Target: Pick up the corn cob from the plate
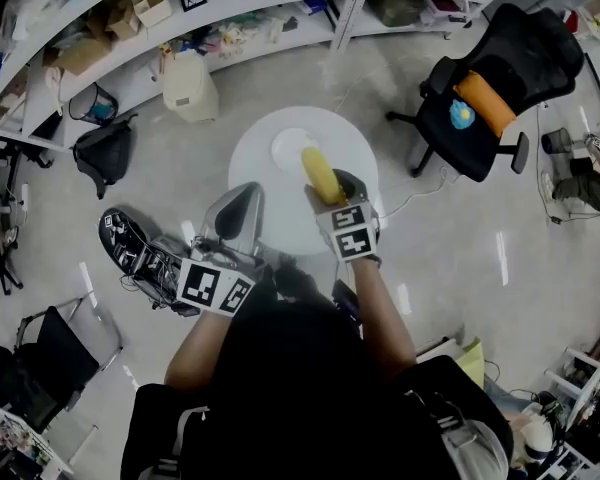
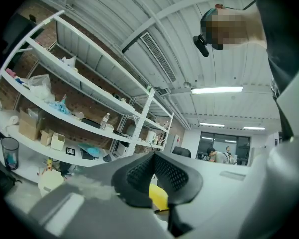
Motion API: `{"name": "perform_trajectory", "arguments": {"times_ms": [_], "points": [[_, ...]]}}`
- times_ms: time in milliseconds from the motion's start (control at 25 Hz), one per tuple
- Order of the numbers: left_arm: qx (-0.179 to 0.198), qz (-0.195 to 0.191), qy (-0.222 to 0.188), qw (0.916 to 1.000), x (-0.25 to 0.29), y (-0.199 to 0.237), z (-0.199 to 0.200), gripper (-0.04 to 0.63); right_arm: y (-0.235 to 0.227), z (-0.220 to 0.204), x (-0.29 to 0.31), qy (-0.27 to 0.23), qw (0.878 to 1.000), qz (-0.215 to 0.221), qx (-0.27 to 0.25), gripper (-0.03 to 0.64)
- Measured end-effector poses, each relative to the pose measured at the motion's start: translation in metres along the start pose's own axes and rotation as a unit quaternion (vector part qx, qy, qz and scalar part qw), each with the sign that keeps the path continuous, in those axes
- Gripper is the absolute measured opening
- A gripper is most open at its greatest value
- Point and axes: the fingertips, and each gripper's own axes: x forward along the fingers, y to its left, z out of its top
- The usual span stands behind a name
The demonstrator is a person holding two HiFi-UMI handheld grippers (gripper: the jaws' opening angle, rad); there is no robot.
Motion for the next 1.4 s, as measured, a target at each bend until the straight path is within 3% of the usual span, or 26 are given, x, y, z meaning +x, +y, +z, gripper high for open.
{"name": "perform_trajectory", "arguments": {"times_ms": [760,1120,1400], "points": [[0.001,-0.05,-0.008,0.9987,-0.032,0.019,0.031,0.002,0.043,0.027,-0.046,-0.068,0.994,-0.047,0.069,0.267],[-0.009,-0.055,-0.014,0.9983,-0.062,0.022,0.031,0.002,0.062,0.04,-0.09,-0.146,0.98,-0.069,0.113,0.267],[-0.008,-0.068,-0.008,0.9976,-0.077,0.015,0.026,0.002,0.078,0.052,-0.121,-0.199,0.97,-0.077,0.118,0.267]]}}
